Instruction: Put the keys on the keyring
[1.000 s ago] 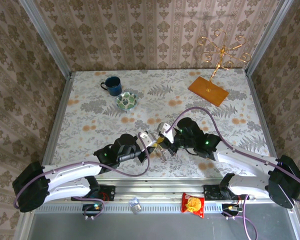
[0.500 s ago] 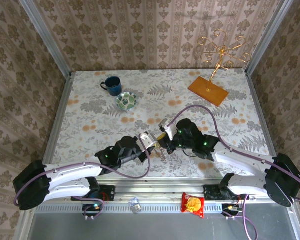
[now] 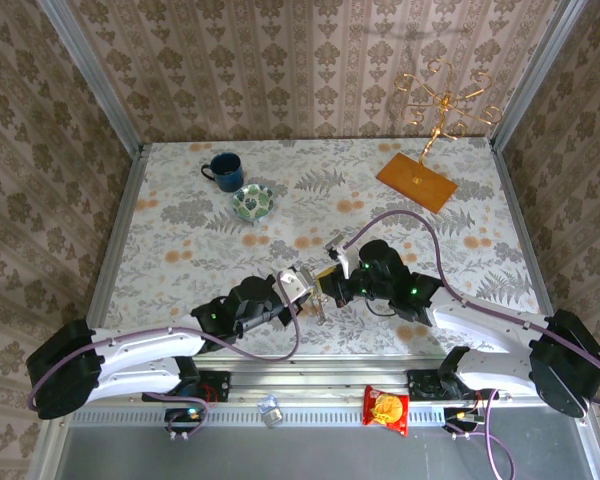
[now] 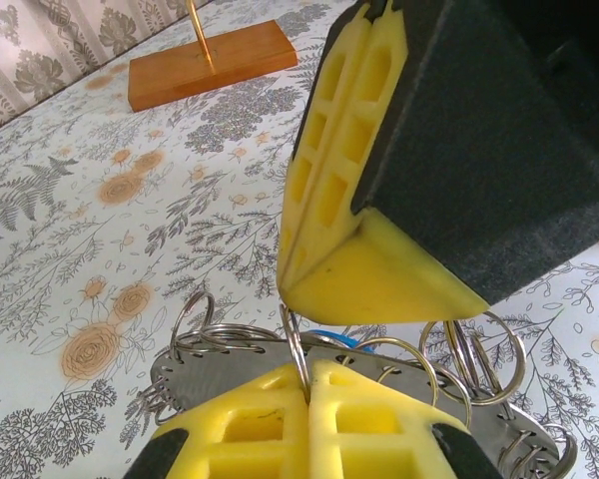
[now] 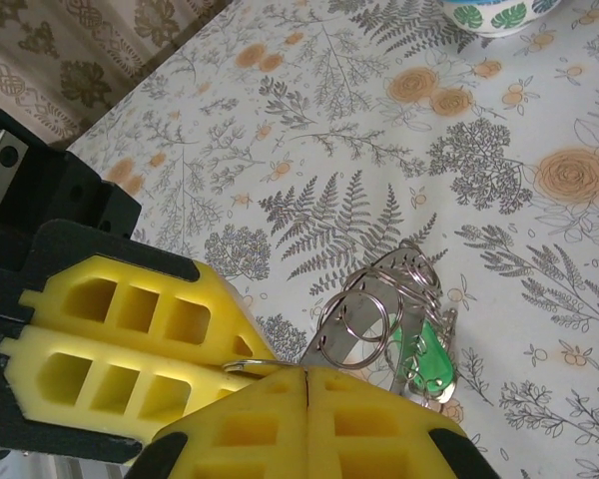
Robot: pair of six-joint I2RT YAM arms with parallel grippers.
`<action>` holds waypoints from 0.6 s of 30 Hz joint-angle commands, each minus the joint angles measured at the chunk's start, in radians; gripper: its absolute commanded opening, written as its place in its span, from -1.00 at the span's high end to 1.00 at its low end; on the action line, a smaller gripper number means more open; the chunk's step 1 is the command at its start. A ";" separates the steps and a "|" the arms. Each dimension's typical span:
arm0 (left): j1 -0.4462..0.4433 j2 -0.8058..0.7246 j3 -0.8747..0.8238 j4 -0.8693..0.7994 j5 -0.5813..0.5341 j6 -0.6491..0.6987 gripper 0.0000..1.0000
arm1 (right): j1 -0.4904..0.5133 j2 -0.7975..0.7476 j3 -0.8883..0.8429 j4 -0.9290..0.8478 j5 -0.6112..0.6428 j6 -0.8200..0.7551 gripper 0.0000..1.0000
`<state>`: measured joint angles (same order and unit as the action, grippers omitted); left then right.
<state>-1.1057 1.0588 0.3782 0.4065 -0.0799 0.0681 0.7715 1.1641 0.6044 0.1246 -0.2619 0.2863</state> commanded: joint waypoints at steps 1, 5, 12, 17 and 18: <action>-0.025 -0.017 -0.016 0.032 0.034 0.027 1.00 | -0.018 -0.006 -0.028 0.005 0.034 0.043 1.00; -0.026 -0.017 -0.021 0.037 0.031 0.028 1.00 | -0.026 -0.006 -0.041 0.028 0.013 0.068 1.00; -0.026 -0.017 -0.024 0.040 0.022 0.032 1.00 | -0.039 -0.012 -0.051 0.047 -0.030 0.080 1.00; -0.027 -0.014 -0.025 0.048 0.014 0.036 1.00 | -0.043 -0.005 -0.052 0.049 -0.051 0.082 1.00; -0.028 -0.013 -0.024 0.049 0.014 0.037 1.00 | -0.042 -0.002 -0.052 0.049 -0.055 0.084 1.00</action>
<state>-1.1133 1.0584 0.3676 0.4339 -0.0834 0.0822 0.7372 1.1637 0.5716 0.1768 -0.3122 0.3531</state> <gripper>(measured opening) 0.055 0.063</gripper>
